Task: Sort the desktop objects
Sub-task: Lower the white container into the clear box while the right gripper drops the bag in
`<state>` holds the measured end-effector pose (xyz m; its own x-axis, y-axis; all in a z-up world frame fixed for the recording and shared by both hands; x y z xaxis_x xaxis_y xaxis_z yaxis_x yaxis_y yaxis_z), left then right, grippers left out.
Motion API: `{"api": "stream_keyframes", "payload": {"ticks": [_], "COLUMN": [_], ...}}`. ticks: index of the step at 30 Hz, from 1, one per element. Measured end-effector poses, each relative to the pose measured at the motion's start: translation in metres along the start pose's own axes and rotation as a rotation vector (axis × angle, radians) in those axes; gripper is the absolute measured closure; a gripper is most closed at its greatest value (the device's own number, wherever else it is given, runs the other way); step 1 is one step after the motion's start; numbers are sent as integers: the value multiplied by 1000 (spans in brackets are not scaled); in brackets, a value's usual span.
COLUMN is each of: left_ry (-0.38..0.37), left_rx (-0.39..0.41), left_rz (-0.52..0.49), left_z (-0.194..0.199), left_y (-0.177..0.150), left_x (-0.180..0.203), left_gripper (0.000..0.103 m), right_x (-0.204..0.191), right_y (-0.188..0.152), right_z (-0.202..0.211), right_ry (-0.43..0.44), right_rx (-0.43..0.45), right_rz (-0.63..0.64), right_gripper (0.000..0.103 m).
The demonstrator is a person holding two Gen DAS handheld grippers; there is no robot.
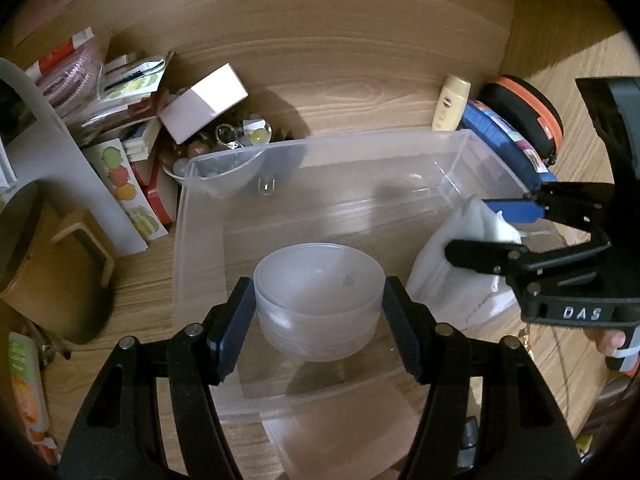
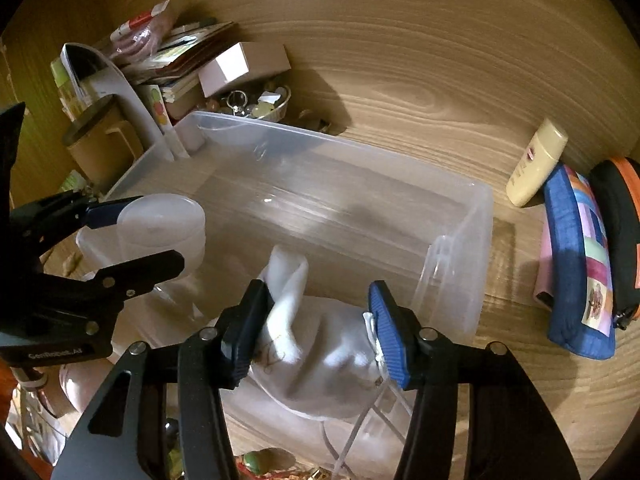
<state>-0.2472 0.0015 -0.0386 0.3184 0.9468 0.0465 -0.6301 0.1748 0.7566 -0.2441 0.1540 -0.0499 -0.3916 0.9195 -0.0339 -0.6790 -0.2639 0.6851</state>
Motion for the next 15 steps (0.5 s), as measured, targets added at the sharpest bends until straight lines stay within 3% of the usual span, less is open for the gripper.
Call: {"api": "stream_keyframes", "payload": {"ticks": [15], "left_ry": [1], "left_rx": [-24], "left_rz": [-16], "left_z": [-9], "left_y": [2], "left_x": [4], "left_gripper": [39], "right_x": [0], "right_y": [3], "right_z": [19], "right_ry": [-21], "right_rx": [14], "right_rz": [-2], "right_gripper": [52]}}
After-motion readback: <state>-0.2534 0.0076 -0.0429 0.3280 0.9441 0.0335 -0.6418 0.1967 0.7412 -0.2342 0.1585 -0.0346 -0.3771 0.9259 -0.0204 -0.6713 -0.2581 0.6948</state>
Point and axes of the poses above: each gripper's, at about its wrist camera, not at the fingertips, and z roughly against the way its jaws point, x to its right, y to its top, the point moved 3 cm from there along -z, roughly the way its jaws point, and after that the axes turned 10 degrees about x, right-handed, at the moved point
